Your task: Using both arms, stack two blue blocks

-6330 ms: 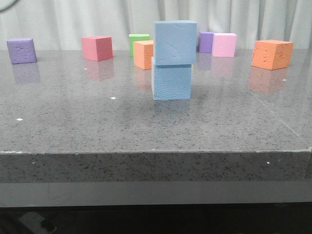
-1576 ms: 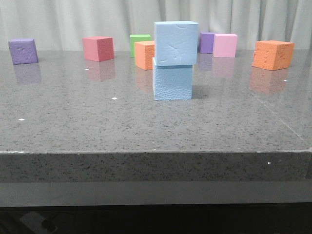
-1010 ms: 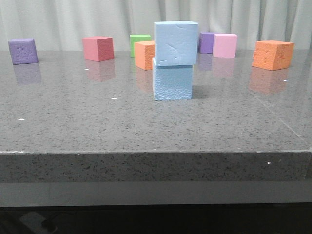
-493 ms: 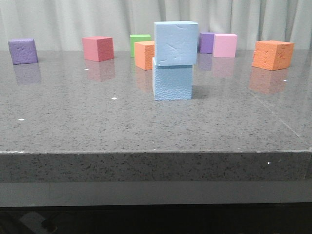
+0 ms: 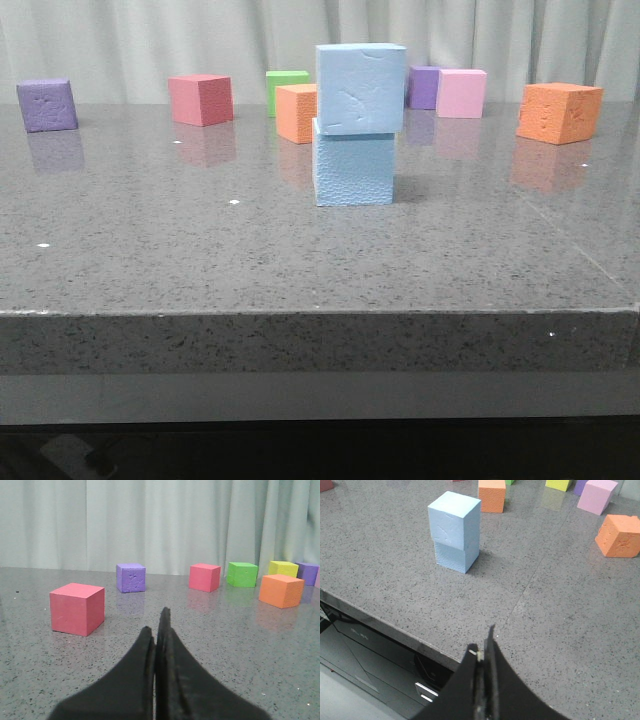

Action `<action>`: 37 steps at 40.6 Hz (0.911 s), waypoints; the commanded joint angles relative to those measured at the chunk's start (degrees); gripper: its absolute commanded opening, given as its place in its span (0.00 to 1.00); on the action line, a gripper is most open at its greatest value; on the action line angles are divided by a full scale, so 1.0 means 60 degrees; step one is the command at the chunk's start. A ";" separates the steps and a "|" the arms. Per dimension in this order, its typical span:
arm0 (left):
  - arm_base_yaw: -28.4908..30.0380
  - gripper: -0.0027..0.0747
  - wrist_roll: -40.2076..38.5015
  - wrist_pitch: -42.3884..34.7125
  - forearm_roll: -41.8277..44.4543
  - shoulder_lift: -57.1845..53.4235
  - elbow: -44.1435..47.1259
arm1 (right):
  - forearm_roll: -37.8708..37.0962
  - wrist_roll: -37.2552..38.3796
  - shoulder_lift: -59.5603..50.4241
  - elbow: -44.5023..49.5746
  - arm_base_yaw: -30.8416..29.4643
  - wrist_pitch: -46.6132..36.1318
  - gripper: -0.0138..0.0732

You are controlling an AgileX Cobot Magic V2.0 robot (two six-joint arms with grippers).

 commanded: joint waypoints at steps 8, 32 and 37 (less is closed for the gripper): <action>0.0006 0.01 0.0014 -0.0843 -0.0061 -0.0156 0.0012 | -0.0207 -0.0056 -0.1216 0.1701 -0.1367 -0.2215 0.02; 0.0006 0.01 0.0014 -0.0843 -0.0061 -0.0156 0.0012 | 0.0377 -0.0056 -0.3793 0.7353 -0.3302 -0.8823 0.02; 0.0006 0.01 0.0014 -0.0843 -0.0061 -0.0156 0.0012 | 0.0377 -0.0056 -0.3793 0.7353 -0.3302 -0.8342 0.02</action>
